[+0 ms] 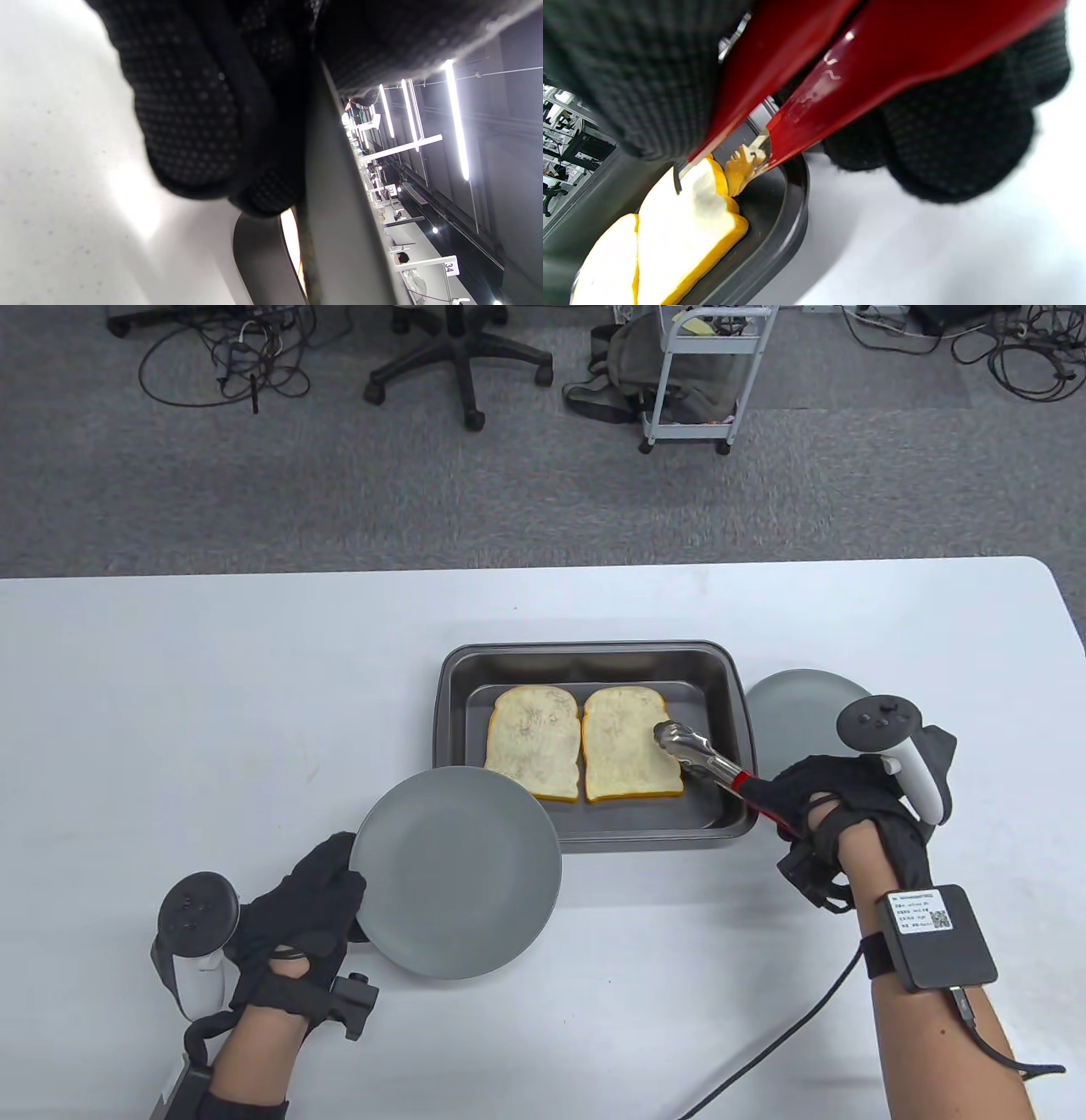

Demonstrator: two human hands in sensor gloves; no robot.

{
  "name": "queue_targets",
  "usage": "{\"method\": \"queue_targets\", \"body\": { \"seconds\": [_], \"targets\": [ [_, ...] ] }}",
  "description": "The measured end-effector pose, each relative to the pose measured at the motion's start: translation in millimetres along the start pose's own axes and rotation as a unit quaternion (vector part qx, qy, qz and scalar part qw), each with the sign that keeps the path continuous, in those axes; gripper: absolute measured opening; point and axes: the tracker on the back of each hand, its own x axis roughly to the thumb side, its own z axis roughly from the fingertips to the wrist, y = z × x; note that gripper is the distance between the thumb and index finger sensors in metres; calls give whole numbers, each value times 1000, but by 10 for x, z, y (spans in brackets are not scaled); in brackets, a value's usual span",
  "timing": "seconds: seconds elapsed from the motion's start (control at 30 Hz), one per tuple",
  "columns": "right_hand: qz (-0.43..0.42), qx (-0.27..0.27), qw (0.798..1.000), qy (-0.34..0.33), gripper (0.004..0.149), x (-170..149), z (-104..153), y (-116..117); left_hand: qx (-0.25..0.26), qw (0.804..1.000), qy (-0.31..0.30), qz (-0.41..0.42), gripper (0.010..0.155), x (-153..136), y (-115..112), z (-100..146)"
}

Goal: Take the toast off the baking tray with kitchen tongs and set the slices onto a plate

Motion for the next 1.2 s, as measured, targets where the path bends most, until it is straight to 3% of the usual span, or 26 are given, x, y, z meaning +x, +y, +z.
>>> {"method": "queue_targets", "body": {
  "seconds": [0.23, 0.63, 0.97, 1.2],
  "targets": [
    [-17, -14, 1000, -8, 58, -81, -47, 11, 0, 1000, -1, 1, 56, -1, 3, 0],
    [-108, -1, 994, -27, 61, -286, -9, -31, 4, 1000, 11, 0, 56, -15, 21, -12],
    [-164, 15, 980, -115, 64, -30, 418, -239, 4, 1000, 9, 6, 56, -13, 27, -10],
    [-156, 58, 968, -186, 63, 233, 783, -5, 4, 1000, 8, 9, 56, -9, 31, -8]
  ]
}}
